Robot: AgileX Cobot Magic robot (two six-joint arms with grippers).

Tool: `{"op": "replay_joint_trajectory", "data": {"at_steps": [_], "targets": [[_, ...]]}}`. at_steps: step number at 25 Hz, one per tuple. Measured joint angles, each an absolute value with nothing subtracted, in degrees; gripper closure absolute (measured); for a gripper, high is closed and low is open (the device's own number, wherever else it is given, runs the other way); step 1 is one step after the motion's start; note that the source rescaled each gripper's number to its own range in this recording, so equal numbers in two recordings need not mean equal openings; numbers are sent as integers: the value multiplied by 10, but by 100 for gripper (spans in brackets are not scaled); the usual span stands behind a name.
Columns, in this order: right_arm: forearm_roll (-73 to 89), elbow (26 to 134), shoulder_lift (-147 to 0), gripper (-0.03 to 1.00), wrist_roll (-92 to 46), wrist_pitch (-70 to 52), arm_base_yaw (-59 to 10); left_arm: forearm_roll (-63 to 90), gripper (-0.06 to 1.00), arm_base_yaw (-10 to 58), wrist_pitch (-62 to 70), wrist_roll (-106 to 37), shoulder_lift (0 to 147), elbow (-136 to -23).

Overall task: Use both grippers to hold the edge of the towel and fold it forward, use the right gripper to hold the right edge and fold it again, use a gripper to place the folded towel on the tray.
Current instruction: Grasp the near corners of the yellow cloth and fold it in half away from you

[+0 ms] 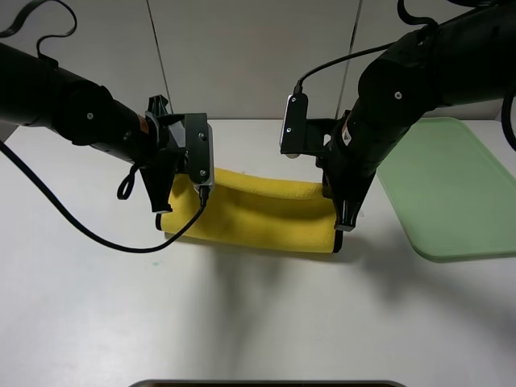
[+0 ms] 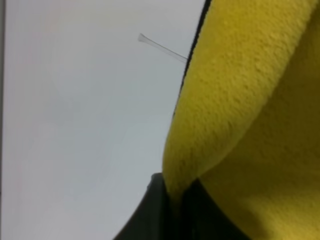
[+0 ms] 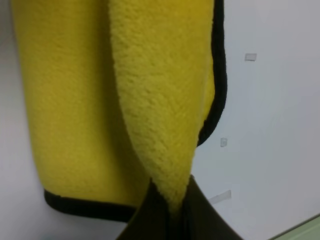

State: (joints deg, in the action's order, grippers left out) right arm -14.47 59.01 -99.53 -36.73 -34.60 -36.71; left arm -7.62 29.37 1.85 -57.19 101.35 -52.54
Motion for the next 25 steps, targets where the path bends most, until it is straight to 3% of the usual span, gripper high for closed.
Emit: {"op": "replay_joint_trajectory", "data": {"at_steps": [12,16,17,18,19,20,22,25], "targets": [[-146,590,-1002,97,-365,-336,-367,-76,93,294,8,-572,1036,-525],[-148,590,-1002,93,-365,-330,-367,-76,80,294,8,-572,1036,-525],[-151,590,-1002,65,-358,-330,-367,-76,71,294,7,-572,1036,-525],[-153,590,-1002,44,-351,-330,-367,-76,59,294,6,-572,1036,-525],[-159,590,-1002,25,-336,-328,-367,-76,45,294,4,-572,1036,-525],[-168,590,-1002,14,-321,-323,-367,-76,32,294,0,-572,1036,-525],[-187,590,-1002,3,-296,-315,-367,-76,11,294,-17,-572,1036,-525],[-194,590,-1002,-2,-281,-312,-367,-76,-1,294,-41,-572,1036,-525]]}}
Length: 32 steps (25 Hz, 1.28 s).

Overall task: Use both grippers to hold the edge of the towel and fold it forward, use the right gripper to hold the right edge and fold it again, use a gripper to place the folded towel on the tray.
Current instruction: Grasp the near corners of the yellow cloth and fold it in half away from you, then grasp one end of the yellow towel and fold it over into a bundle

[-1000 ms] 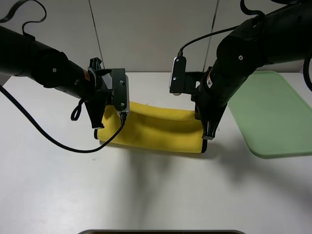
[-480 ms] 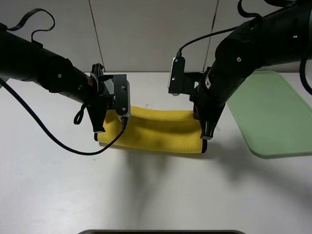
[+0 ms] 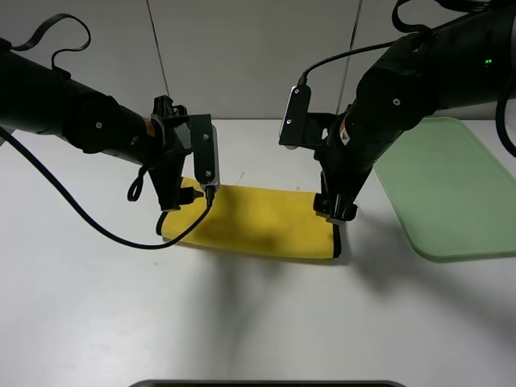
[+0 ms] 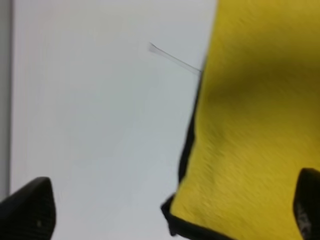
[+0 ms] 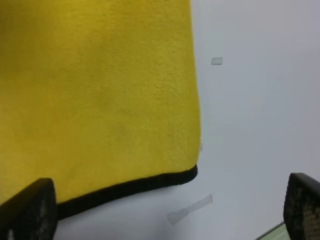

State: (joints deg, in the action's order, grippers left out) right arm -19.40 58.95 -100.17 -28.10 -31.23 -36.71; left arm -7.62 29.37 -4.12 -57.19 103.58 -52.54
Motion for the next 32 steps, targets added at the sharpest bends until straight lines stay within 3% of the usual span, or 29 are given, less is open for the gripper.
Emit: {"op": "replay_joint_trajectory", "data": {"at_steps": [15,23,32], "targets": [[-194,590,-1002,-3,-277,-311,-367,-76,-6,294,23,-546,1035,-525],[-165,590,-977,-3,-237,-314,-367,-76,-6,294,146,-526,960,-524],[-93,589,-954,-3,-155,-337,-367,-77,-6,294,306,-379,846,-524]]}}
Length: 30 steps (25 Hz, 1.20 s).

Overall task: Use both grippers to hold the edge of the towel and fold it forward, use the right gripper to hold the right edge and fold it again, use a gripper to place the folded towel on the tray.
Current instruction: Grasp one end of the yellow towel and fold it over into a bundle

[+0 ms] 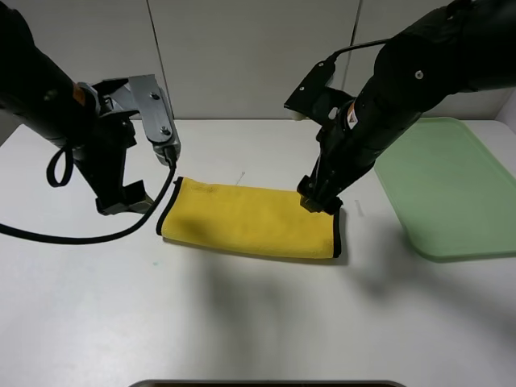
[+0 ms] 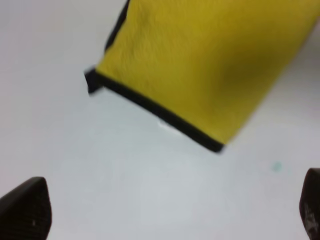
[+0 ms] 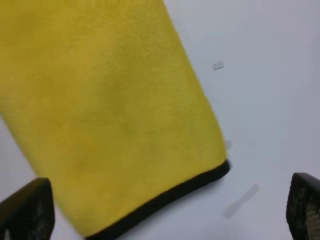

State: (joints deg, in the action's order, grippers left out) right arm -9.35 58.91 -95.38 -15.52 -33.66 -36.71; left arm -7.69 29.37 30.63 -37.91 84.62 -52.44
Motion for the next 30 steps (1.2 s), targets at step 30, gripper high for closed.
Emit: {"op": "replay_joint_trajectory", "data": {"at_steps": [30], "targets": [[49,589,-948,-3,-55,-466,-368,-21,-6,294,548,29,287,-402]]}}
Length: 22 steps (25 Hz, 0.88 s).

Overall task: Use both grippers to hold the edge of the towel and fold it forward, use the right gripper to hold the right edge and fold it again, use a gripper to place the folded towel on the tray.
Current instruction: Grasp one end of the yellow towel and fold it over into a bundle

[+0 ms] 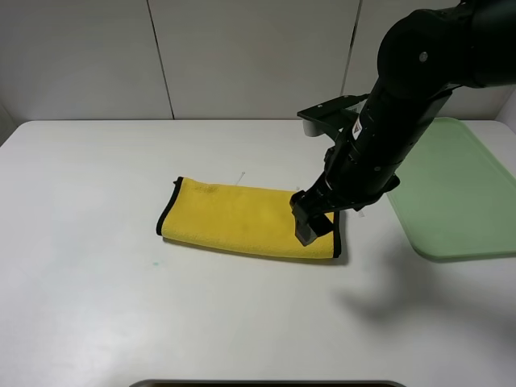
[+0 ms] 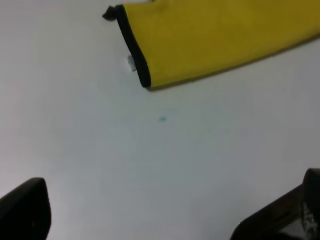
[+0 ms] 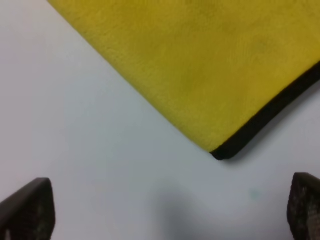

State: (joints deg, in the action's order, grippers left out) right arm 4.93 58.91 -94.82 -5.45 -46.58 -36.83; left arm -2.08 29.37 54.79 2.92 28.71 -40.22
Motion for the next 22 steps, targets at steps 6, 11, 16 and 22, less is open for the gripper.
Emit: {"op": "replay_joint_trajectory", "data": {"at_steps": [6,11,16,22], "targets": [[53,589,-948,-3,-55,-462,-368,-19,-6,294,546,51,151,-355],[53,589,-948,-3,-55,-457,-368,-19,-6,294,548,74,40,-318],[55,589,-948,-3,-55,-455,-368,-23,-6,294,586,79,-1,-294],[60,589,-948,-3,-54,-453,-368,-36,-6,294,605,84,-1,-281]]}}
